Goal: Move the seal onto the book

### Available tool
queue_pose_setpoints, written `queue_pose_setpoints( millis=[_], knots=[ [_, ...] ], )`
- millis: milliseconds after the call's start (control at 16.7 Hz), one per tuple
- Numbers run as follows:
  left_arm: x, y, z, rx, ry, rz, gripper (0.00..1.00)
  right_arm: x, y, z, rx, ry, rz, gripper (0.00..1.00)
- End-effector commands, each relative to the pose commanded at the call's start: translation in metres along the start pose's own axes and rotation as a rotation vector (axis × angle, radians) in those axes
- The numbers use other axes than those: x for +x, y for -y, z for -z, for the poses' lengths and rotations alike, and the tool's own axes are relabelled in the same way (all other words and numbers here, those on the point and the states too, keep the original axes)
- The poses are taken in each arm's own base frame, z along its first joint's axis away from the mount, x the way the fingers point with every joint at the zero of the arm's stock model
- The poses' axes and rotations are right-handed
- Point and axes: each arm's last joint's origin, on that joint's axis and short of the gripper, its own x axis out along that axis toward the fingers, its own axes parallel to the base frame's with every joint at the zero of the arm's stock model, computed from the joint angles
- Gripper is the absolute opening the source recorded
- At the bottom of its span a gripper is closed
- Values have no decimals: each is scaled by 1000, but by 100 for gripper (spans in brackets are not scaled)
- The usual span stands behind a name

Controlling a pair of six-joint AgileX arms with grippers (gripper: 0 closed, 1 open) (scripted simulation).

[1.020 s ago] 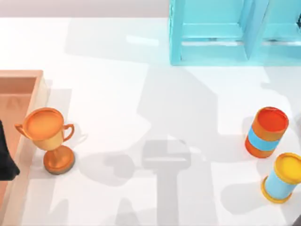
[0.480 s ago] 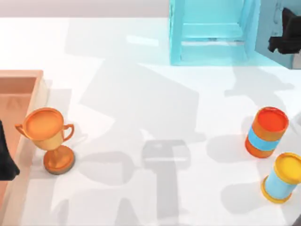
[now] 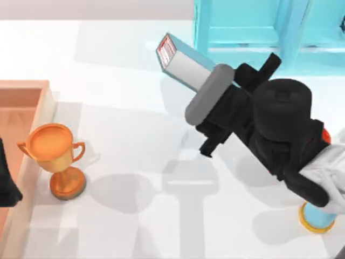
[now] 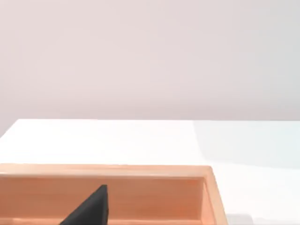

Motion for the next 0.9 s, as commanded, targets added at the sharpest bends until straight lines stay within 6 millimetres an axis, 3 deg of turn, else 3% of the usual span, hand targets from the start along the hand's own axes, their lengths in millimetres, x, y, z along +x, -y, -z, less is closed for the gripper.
queue_pose_setpoints(
  millis=[180,360,540,900],
  knots=[
    [0,0,0,0,0,0,100,-2,-44,-16,-320,-2,-18,0],
    [0,0,0,0,0,0,100,-6,-71,-24,-535,-21,-11,0],
    [0,0,0,0,0,0,100,-8,-84,-27,-642,-42,0,0],
    [0,0,0,0,0,0,100,-10,-86,-24,-654,-52,-5,0]
  ],
)
